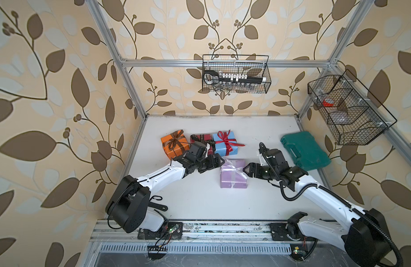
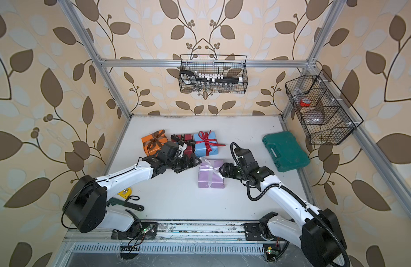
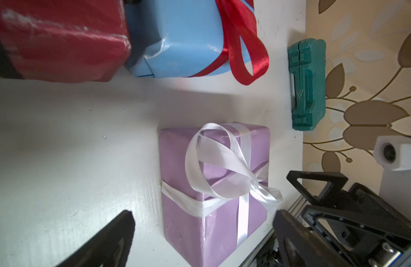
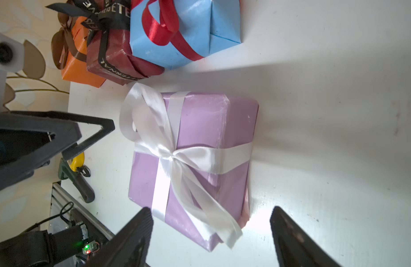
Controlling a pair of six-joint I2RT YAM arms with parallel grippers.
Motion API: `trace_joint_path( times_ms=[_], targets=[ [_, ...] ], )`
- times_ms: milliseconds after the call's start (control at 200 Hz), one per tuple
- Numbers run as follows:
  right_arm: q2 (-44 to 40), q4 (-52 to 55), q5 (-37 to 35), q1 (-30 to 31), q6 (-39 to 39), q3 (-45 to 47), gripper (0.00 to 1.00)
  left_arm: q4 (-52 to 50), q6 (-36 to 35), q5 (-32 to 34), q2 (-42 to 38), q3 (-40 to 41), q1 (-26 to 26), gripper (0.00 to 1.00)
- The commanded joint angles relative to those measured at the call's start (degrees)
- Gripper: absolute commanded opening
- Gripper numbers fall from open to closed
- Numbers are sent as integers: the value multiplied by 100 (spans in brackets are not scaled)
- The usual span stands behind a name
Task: Untie the ribbon bows on the gift boxes
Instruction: Untie the ribbon from the gift box.
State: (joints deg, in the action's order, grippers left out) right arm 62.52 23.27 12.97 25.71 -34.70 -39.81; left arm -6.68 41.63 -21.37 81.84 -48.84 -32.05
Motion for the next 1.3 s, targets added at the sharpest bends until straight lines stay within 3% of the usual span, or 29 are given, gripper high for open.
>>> trace_joint_path(
  times_ms=[0,195,315,1295],
  targets=[
    [-339,353,524,12,88,-12,74,-94,-257,-219,-110,92,-241,94],
    [-439,-228,1122,15,-169,292,56,52,-156,-140,257,198,-453,95],
    [-246,-415,1302,17,-194,391,51,96,-172,-43,366,164,-453,95],
    [221,-1989,1591,21,-624,1063,51,180,-209,36,979,288,-497,95]
  ],
)
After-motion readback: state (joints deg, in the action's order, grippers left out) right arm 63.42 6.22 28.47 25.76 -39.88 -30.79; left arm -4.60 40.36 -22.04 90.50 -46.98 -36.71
